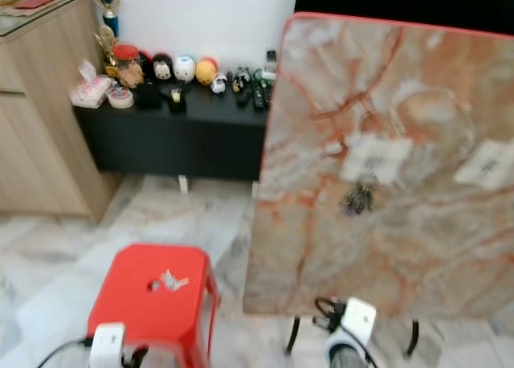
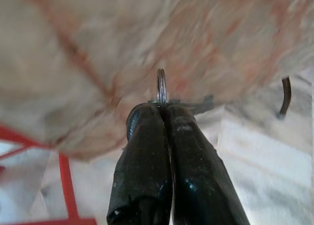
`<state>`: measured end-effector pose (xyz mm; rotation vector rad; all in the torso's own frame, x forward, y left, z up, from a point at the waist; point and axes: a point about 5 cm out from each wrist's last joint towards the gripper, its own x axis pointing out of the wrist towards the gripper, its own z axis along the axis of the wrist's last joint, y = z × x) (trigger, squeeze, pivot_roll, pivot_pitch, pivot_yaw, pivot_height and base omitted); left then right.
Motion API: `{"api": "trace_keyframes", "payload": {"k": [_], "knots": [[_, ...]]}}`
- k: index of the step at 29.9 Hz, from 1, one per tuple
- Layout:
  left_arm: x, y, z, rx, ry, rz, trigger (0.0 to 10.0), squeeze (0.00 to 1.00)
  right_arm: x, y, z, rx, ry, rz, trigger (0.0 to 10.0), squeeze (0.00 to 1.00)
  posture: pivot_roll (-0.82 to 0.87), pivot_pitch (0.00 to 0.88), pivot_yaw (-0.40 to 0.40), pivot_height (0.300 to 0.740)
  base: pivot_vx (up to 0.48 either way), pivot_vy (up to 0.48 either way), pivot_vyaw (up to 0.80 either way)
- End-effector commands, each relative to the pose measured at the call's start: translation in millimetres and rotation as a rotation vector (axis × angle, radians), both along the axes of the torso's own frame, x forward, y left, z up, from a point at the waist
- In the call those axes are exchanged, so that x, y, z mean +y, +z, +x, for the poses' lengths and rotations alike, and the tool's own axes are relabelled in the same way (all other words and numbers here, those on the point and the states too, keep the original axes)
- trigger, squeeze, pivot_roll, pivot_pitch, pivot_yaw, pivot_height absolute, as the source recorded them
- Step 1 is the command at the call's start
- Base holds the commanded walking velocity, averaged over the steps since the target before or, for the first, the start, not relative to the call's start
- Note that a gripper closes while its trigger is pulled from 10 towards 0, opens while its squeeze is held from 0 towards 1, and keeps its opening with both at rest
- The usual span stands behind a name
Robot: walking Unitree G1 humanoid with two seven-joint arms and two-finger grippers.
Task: Hang keys on a hook
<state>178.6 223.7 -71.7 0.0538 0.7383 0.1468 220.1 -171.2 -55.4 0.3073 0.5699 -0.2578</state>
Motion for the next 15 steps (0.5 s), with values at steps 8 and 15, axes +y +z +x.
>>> {"api": "trace_keyframes", "payload": {"k": [8,15], "knots": [[-5.7,-3,-3.4,0.017,-0.019,-0.013,10.0,0.00,-6.8,17,20.0,-0.106,-0.017,-0.020,10.0,0.00,0.07,0.000,-0.093,0.740,0.000,-0.353,0.00],[-8.5,-4,-3.7,0.021,-0.007,-0.035,10.0,0.00,8.5,48,46.4,-0.286,0.086,-0.103,10.0,0.00,0.06,0.000,-0.096,0.740,0.000,-0.089,0.00]]}}
